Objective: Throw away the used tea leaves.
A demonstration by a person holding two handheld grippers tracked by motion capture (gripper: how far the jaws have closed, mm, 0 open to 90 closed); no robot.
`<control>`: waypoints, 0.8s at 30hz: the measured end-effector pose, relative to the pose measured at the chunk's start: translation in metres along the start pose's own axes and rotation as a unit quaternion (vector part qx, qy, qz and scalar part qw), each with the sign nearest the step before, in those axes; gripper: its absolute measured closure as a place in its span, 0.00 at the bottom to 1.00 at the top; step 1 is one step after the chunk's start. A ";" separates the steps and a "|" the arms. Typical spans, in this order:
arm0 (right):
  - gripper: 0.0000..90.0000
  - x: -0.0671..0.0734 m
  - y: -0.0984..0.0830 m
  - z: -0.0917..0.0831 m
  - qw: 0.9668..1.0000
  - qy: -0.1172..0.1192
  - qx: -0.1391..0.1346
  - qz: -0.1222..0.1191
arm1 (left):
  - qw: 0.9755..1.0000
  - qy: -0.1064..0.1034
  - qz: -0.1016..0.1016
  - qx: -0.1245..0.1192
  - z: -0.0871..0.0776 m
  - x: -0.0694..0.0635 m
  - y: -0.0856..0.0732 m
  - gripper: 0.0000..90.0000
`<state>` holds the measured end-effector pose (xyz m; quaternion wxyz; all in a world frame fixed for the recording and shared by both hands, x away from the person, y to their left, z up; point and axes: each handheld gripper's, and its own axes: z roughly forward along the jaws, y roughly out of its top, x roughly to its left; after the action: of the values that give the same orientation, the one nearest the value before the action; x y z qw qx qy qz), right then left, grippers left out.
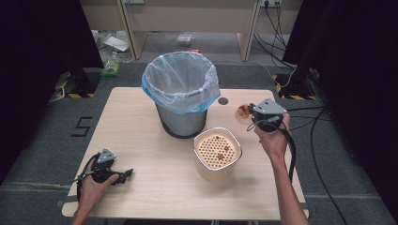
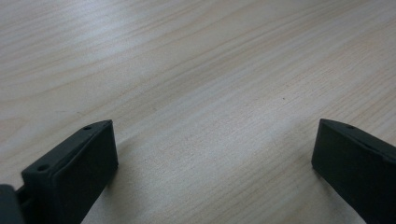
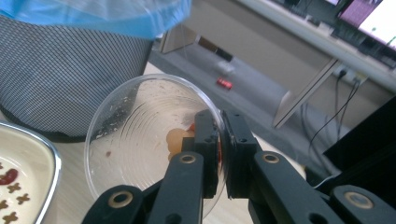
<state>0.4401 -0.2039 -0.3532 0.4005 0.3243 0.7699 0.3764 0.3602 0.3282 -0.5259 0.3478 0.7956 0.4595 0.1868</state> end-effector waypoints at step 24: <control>0.97 0.112 0.003 -0.026 0.927 -0.142 -0.111 -0.328 | 1.000 0.000 0.001 0.000 0.000 0.000 0.000 0.00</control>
<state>0.3658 -0.1210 -0.3825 0.6406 0.0571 0.7214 0.2569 0.3601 0.3282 -0.5259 0.3478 0.7958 0.4590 0.1873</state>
